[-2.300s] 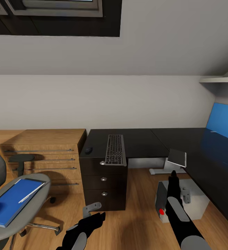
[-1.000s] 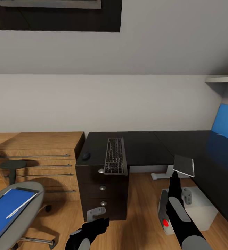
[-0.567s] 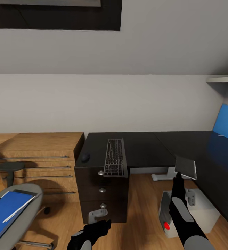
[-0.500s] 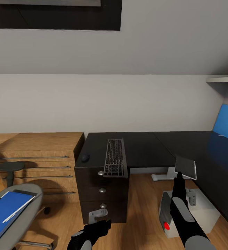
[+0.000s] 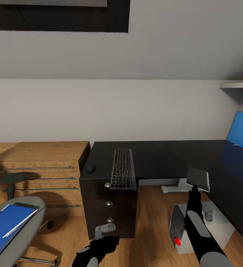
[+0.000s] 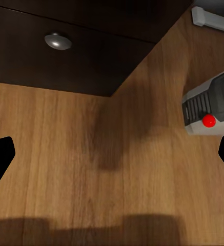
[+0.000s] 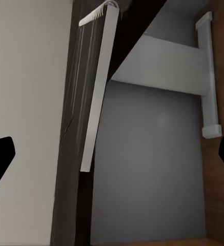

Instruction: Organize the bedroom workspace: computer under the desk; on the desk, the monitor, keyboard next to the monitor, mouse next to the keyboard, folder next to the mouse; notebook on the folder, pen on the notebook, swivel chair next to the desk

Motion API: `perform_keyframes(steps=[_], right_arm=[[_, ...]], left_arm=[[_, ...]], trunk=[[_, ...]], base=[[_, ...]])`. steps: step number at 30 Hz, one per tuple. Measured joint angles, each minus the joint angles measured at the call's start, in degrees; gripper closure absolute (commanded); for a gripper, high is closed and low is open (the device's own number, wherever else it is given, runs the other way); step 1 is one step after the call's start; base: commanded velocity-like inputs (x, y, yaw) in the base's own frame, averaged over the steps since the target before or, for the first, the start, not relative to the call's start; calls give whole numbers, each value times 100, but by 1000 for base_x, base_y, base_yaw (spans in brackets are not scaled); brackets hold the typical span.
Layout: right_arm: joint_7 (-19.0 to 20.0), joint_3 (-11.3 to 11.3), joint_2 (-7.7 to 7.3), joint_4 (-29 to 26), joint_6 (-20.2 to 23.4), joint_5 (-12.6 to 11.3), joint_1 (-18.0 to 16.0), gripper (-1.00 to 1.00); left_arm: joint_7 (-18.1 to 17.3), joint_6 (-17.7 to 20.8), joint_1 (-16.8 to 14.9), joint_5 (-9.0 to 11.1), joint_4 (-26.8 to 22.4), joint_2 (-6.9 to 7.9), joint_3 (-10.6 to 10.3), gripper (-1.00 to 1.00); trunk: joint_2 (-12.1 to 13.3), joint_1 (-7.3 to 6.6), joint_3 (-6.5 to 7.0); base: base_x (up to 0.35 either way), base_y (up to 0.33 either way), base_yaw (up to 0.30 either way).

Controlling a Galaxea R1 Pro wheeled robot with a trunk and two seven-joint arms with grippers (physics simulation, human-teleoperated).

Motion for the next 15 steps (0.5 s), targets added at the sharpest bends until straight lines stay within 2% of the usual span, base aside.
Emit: perform_keyframes(steps=[5, 15], right_arm=[[-174, -33, -50, 2, -1, -19, -6, -100], [-197, -37, -56, 101, -1, -34, -7, -100]], left_arm=[[9, 0, 1, 0, 0, 4, -138, -100], [8, 0, 2, 0, 0, 6, -159, -100]], trunk=[[0, 0, 0], [0, 0, 0]], base=[[0, 0, 0], [9, 0, 0]])
